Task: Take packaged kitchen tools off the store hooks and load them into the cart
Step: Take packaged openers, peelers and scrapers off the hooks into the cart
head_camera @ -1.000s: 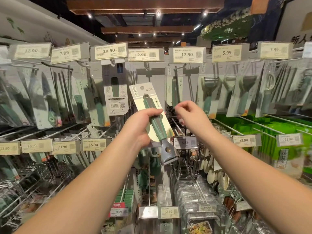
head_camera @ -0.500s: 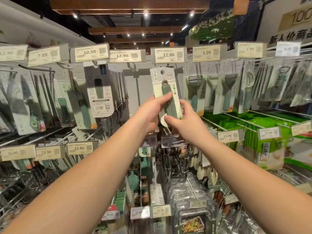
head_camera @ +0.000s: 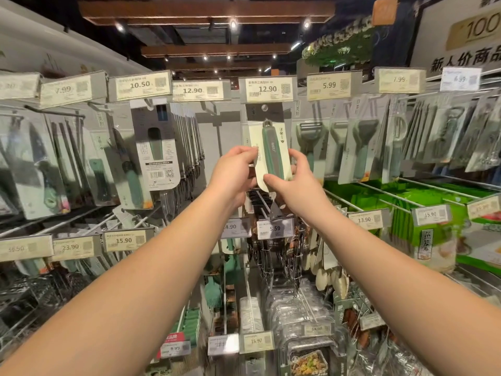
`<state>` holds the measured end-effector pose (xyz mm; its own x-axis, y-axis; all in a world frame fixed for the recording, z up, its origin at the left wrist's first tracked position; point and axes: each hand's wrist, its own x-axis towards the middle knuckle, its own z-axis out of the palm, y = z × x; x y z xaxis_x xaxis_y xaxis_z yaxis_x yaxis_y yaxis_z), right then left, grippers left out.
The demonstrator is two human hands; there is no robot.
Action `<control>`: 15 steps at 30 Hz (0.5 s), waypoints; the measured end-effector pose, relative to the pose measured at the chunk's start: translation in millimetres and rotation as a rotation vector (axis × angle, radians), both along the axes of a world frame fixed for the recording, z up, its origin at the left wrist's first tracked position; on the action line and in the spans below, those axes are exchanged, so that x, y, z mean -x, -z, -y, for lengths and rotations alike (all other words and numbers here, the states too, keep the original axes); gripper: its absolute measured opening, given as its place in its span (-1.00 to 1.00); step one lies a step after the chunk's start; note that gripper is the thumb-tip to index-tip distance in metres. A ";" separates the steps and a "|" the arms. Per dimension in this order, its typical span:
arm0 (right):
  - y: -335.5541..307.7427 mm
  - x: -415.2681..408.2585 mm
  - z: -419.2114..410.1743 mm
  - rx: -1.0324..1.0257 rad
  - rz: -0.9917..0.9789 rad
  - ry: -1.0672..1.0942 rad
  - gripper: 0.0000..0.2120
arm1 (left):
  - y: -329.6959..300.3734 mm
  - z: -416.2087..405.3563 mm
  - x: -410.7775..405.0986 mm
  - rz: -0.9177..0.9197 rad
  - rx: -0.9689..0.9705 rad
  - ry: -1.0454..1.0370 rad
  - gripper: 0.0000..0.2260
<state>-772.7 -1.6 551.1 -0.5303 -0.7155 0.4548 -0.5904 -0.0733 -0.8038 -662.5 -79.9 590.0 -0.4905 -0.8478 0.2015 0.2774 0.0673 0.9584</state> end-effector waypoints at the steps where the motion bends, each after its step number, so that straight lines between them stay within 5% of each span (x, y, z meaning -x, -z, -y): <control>1: -0.3 1.1 1.1 0.005 -0.001 0.001 -0.25 | -0.5 1.2 1.4 -0.004 0.000 -0.003 -0.89; 15: 0.4 13.4 40.0 -0.015 -0.110 0.149 -0.35 | 0.2 35.7 27.7 0.047 -0.032 -0.057 -0.87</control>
<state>-786.1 -41.6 550.7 -0.5782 -0.6402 0.5058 -0.6785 0.0330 -0.7339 -690.2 -115.6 589.8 -0.4491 -0.8805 0.1519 0.2288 0.0510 0.9721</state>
